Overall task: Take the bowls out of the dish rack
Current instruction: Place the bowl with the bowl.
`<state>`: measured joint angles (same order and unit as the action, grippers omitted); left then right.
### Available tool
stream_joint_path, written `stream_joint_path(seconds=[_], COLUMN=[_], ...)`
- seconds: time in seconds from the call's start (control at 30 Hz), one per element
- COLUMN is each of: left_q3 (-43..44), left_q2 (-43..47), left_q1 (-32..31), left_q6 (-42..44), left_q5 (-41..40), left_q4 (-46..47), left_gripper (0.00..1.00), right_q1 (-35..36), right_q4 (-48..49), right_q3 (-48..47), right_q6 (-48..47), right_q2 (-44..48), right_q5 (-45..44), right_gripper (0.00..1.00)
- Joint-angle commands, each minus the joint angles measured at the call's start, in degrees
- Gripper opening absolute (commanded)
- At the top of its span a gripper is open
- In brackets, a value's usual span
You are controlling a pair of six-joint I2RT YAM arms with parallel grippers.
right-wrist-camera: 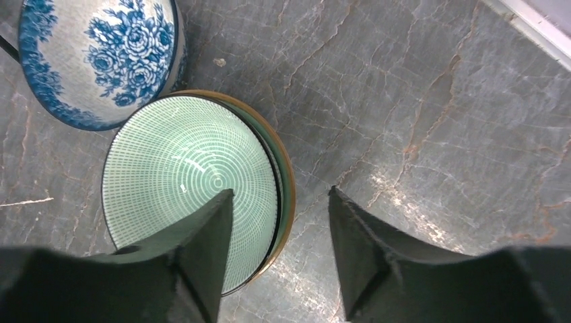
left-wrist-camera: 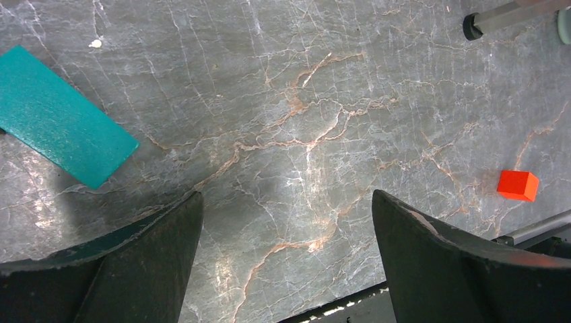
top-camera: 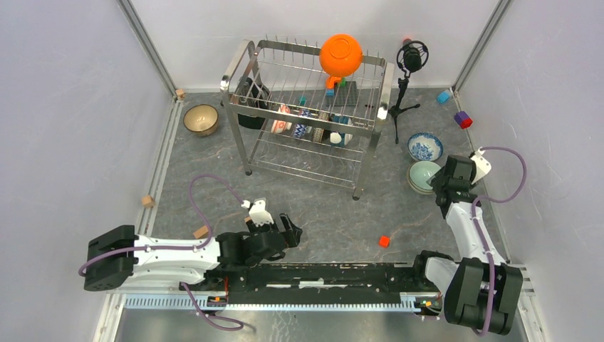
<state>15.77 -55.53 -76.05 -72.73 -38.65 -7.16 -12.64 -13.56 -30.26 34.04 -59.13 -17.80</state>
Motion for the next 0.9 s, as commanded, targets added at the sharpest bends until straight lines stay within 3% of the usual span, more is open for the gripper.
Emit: stream_joint_path(seconds=[0.0, 0.17, 0.3, 0.53, 0.73, 0.87], left_q3=[0.5, 1.3, 1.8, 3.2, 8.0, 13.6], left_q2=[1.9, 6.3, 10.2, 16.9, 23.2, 25.6], left_q1=[-0.2, -0.2, -0.2, -0.2, -0.2, -0.1], left_q6=[-0.9, -0.8, -0.1, 2.9, 7.8, 15.9], left_q5=[-1.4, -2.9, -4.0, -6.5, -14.1, -21.5], left_q4=[-0.8, -5.8, -8.8, -13.9, -22.2, -26.9], left_gripper=[1.00, 1.00, 1.00, 1.00, 0.99, 0.99], right_q1=[0.7, 5.0, 9.7, 19.1, 23.3, 26.0], right_q4=[-3.2, -6.0, -6.6, 5.8, 5.1, 8.5], right_q3=[-6.6, -13.6, -16.3, -4.2, 3.4, 5.7], right_q6=[0.4, 1.2, -0.2, -3.7, -6.2, -8.6], right_q2=[3.1, 7.0, 11.2, 22.5, 31.2, 35.9], right_q5=[-2.0, -1.3, 1.4, 22.7, 27.6, 31.3], right_gripper=[0.63, 0.68, 0.66, 0.59, 0.64, 0.69])
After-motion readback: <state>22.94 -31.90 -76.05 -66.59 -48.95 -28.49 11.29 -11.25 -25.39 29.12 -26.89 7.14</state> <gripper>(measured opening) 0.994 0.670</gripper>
